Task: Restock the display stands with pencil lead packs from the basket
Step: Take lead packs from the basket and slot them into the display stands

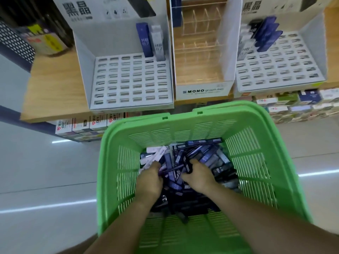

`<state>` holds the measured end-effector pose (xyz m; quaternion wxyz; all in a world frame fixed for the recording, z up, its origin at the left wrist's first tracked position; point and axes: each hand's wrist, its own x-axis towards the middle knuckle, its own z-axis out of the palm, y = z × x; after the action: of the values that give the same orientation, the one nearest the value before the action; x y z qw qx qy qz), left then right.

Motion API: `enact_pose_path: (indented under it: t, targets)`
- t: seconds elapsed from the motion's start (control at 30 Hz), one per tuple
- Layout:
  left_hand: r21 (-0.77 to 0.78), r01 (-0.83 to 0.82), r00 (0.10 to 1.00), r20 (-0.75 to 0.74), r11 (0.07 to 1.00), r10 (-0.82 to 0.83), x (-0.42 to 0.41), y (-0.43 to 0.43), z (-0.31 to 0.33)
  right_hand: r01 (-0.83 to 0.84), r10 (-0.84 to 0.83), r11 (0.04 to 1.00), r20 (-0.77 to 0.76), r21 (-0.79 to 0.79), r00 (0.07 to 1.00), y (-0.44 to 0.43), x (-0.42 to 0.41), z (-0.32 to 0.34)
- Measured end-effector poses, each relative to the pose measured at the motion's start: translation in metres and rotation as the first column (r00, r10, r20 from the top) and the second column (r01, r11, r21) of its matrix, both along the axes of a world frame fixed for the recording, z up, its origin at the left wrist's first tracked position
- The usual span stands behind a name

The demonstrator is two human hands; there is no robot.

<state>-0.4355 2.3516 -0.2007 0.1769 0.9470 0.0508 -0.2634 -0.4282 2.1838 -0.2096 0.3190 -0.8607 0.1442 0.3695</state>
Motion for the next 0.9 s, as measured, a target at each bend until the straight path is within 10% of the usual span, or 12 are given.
enact_pose_path:
  t: [0.1, 0.43, 0.7, 0.8, 0.9]
  targets:
    - [0.021, 0.029, 0.991, -0.132, 0.999, -0.026, -0.006, -0.005, -0.001, 0.039, -0.037, 0.993, -0.019, 0.107, 0.999, -0.007, -0.005, 0.004]
    - [0.025, 0.215, 0.949, -0.243, 0.976, -0.203, -0.009, -0.011, 0.001, -0.622, 0.604, 0.783, -0.246, 0.008, 0.758, -0.036, 0.011, 0.036]
    - [-0.286, -0.267, 0.943, -0.273, 0.920, 0.189, 0.007, -0.012, 0.028, -0.848, 0.747, 0.525, -0.443, -0.064, 0.496, -0.029, 0.007, 0.062]
    - [-0.450, -0.501, 0.854, -0.394, 0.739, 0.339, 0.010, -0.014, 0.048, -0.800, 0.705, 0.589, -0.410, -0.117, 0.579, -0.037, 0.007, 0.074]
    - [-0.508, -0.572, 0.817, -0.422, 0.644, 0.393, 0.007, -0.013, 0.066, -0.510, 0.467, 0.849, -0.255, -0.139, 0.846, -0.055, 0.004, 0.078]
